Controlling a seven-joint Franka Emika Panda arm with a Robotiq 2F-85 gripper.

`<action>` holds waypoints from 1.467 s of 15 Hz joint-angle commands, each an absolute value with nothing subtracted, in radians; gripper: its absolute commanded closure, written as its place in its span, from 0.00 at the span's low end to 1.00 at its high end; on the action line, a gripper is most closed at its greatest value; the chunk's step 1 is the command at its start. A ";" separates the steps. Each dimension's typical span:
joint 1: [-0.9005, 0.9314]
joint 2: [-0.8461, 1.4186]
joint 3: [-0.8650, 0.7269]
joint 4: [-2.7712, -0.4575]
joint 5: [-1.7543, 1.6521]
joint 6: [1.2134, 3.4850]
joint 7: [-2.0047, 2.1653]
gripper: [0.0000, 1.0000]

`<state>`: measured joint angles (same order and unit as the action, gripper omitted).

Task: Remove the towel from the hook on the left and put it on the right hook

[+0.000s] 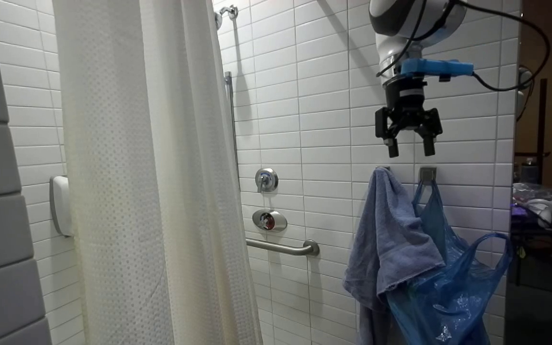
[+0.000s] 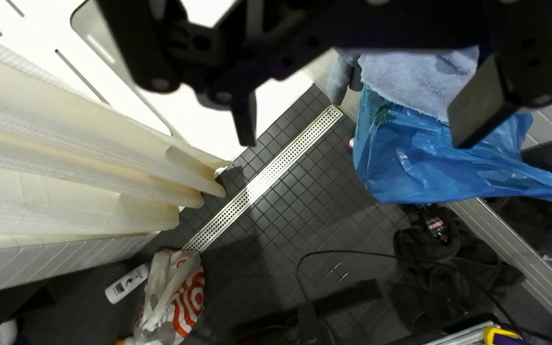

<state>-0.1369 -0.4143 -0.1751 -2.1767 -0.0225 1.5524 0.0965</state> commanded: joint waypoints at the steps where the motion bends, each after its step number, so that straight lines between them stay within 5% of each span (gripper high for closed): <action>1: -0.171 -0.352 -0.146 -2.137 -0.005 1.614 0.246 0.00; 15: -0.205 -0.203 -0.052 -2.143 -0.258 1.934 0.931 0.00; 22: -0.184 -0.074 -0.052 -2.122 -0.534 1.875 1.255 0.00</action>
